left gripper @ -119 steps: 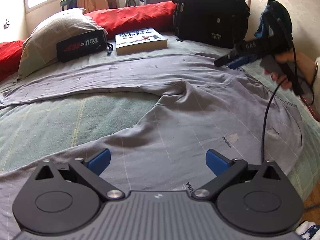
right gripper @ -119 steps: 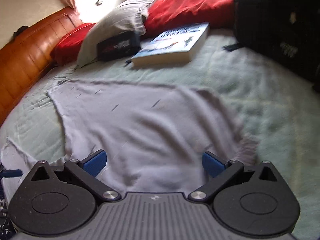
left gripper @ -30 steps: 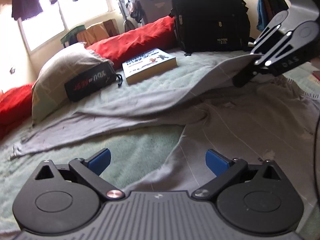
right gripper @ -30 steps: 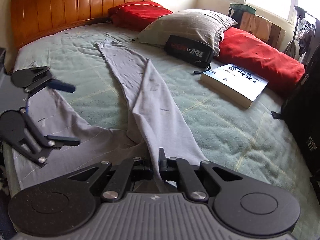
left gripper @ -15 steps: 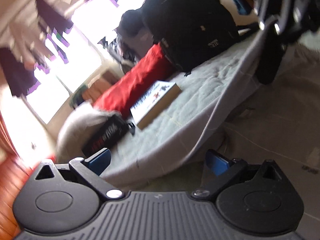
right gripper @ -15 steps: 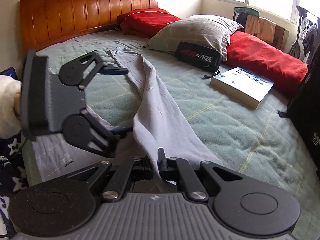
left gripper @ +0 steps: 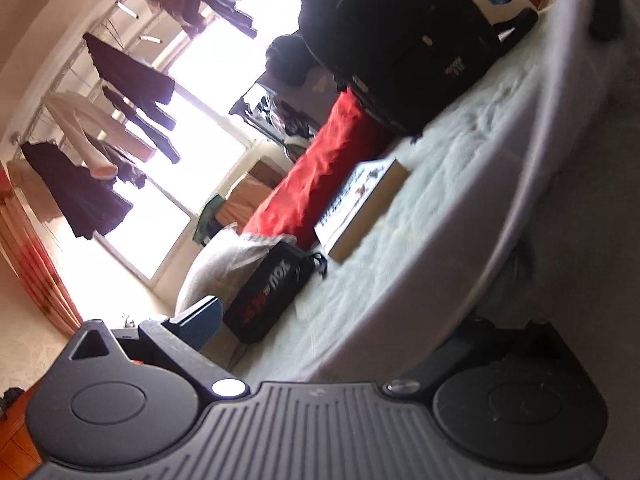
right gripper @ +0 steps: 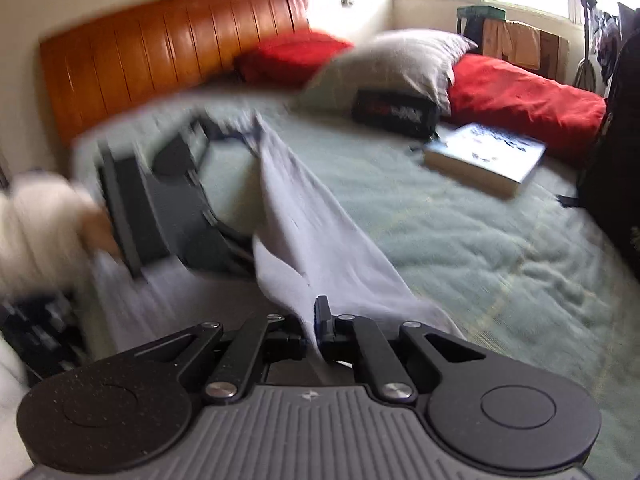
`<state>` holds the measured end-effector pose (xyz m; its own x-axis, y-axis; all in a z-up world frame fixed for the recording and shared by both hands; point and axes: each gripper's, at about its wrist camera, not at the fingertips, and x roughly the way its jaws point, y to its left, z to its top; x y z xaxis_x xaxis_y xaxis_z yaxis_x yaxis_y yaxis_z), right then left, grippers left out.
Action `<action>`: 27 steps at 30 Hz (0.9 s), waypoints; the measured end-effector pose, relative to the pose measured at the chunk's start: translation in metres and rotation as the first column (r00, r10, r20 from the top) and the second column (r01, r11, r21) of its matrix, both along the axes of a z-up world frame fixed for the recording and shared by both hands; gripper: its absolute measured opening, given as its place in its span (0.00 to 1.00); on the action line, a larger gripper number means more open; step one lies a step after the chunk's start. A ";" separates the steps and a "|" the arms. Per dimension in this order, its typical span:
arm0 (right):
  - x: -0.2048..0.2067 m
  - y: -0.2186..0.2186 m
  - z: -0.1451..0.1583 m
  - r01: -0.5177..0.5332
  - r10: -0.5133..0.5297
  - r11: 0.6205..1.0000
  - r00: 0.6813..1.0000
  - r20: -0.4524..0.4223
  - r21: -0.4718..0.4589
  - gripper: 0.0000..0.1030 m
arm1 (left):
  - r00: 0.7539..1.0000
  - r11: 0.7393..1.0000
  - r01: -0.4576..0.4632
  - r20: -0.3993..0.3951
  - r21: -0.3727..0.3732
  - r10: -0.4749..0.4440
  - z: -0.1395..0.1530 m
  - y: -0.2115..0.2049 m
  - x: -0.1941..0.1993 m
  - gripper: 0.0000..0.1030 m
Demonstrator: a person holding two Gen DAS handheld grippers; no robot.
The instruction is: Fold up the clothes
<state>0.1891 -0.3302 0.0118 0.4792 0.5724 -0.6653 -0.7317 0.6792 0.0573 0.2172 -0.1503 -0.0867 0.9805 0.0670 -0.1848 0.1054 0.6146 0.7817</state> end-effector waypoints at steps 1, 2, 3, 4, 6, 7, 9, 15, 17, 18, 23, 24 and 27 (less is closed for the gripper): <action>-0.003 0.003 -0.005 -0.013 0.013 1.000 1.000 0.005 -0.029 0.06 | 1.000 1.000 0.000 0.008 0.013 0.000 -0.002 0.002 -0.002 0.98; -0.005 0.007 -0.009 -0.025 0.026 0.998 1.000 0.010 -0.057 0.06 | 1.000 1.000 0.004 0.015 0.030 -0.004 -0.004 0.004 -0.004 0.98; -0.008 0.010 -0.014 -0.038 0.039 0.996 0.999 0.014 -0.086 0.06 | 1.000 0.999 0.011 0.021 0.050 -0.012 -0.007 0.005 -0.007 0.98; -0.010 0.014 -0.018 -0.049 0.052 0.993 0.998 0.019 -0.110 0.06 | 1.000 0.997 0.018 0.024 0.071 -0.020 -0.009 0.006 -0.009 0.98; -0.015 0.020 -0.026 -0.061 0.065 0.988 0.997 0.027 -0.139 0.06 | 0.999 0.993 0.041 0.014 0.107 -0.043 -0.014 0.007 -0.011 0.95; -0.016 0.023 -0.030 -0.061 0.068 0.984 0.997 0.033 -0.165 0.06 | 0.998 0.992 0.055 0.005 0.115 -0.056 -0.015 0.007 -0.010 0.93; -0.021 0.029 -0.041 -0.062 0.074 0.972 0.996 0.047 -0.226 0.06 | 0.997 0.989 0.077 -0.011 0.127 -0.076 -0.015 0.008 -0.010 0.90; -0.027 0.032 -0.052 -0.073 0.082 0.966 0.996 0.026 -0.250 0.06 | 0.984 0.959 0.161 -0.115 0.233 -0.137 -0.025 0.003 0.001 0.68; -0.028 0.031 -0.052 -0.072 0.081 0.966 0.996 0.024 -0.248 0.06 | 0.978 0.937 0.196 -0.133 0.290 -0.163 -0.026 0.000 0.003 0.72; -0.028 0.030 -0.052 -0.072 0.080 0.967 0.997 0.022 -0.246 0.06 | 0.975 0.921 0.212 -0.139 0.326 -0.176 -0.026 -0.002 0.004 0.74; -0.027 0.031 -0.053 -0.073 0.080 0.968 0.997 0.019 -0.241 0.06 | 0.954 0.883 0.275 -0.220 0.380 -0.202 -0.037 -0.006 0.014 0.57; -0.027 0.031 -0.054 -0.072 0.080 0.968 0.997 0.020 -0.241 0.06 | 0.952 0.887 0.277 -0.232 0.368 -0.201 -0.041 -0.007 0.014 0.43; -0.029 0.031 -0.055 -0.067 0.076 0.968 0.997 0.030 -0.242 0.07 | 0.948 0.899 0.271 -0.259 0.345 -0.186 -0.048 -0.009 0.010 0.03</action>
<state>0.1603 -0.2992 -0.0431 0.4706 0.4319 -0.7694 -0.7775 0.6153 -0.1301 0.2274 -0.1590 -0.1346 0.9162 -0.0491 -0.3977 0.3982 0.2222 0.8900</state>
